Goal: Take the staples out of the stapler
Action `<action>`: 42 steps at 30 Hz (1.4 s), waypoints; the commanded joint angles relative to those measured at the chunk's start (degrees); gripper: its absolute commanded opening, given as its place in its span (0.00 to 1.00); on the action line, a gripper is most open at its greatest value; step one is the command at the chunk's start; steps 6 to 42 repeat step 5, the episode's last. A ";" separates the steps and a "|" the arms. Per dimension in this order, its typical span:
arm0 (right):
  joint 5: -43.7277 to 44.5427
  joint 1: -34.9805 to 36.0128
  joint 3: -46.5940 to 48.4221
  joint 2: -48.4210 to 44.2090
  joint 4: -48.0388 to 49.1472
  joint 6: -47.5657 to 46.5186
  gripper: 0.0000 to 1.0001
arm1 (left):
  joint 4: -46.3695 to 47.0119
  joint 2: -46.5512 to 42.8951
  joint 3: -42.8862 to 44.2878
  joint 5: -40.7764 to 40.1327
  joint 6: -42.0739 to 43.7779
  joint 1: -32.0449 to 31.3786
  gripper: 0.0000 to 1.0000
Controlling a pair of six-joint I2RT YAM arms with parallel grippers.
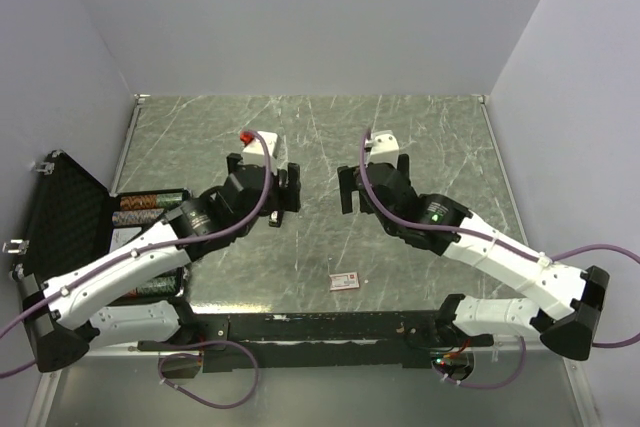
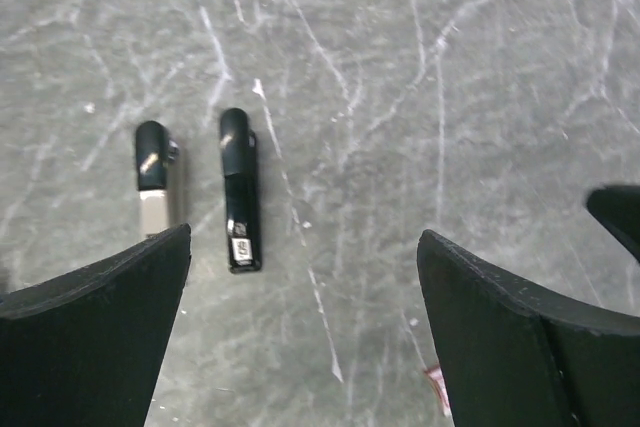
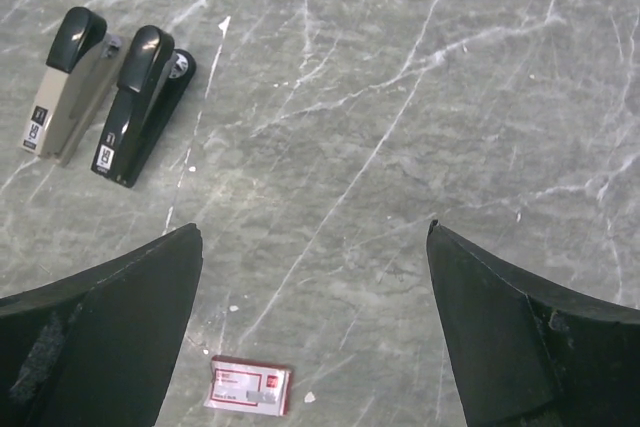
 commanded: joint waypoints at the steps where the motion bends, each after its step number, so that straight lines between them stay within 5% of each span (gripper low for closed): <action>1: -2.40 -0.27 2.14 -1.91 4.47 -5.37 1.00 | 1.22 -2.09 2.75 2.62 3.36 3.88 0.99; 42: 0.39 -0.36 4.76 0.89 0.89 -4.34 1.00 | 1.92 -3.24 2.13 3.59 3.54 4.86 0.99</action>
